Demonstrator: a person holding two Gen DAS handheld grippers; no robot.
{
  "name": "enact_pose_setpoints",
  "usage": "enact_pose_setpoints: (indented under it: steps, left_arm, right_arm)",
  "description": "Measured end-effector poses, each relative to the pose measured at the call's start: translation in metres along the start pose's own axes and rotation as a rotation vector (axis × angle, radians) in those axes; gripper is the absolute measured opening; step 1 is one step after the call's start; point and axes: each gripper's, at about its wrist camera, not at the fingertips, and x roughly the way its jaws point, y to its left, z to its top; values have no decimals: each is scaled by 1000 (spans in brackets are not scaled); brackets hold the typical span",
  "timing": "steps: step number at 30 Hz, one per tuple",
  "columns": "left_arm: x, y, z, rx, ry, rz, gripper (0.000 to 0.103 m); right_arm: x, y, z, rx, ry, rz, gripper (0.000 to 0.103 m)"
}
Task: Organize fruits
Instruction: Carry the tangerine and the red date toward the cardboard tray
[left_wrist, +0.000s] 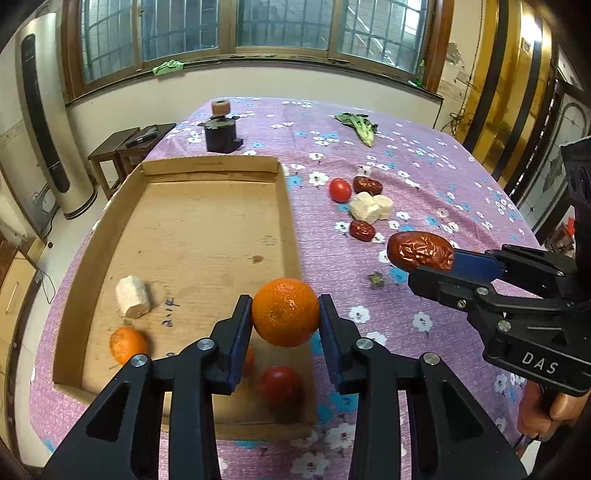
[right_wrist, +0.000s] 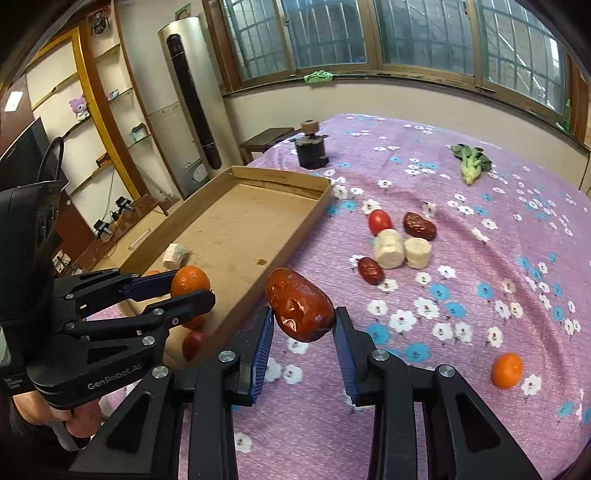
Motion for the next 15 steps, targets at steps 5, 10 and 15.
enact_pose_setpoints:
  steps: [5, 10, 15]
  left_arm:
    - [-2, 11, 0, -16, -3, 8, 33]
    - [-2, 19, -1, -30, -8, 15, 33]
    - [-3, 27, -1, -42, -9, 22, 33]
  right_arm:
    - [5, 11, 3, -16, 7, 13, 34]
    - [11, 21, 6, -31, 15, 27, 34]
    - [18, 30, 10, -44, 22, 40, 34]
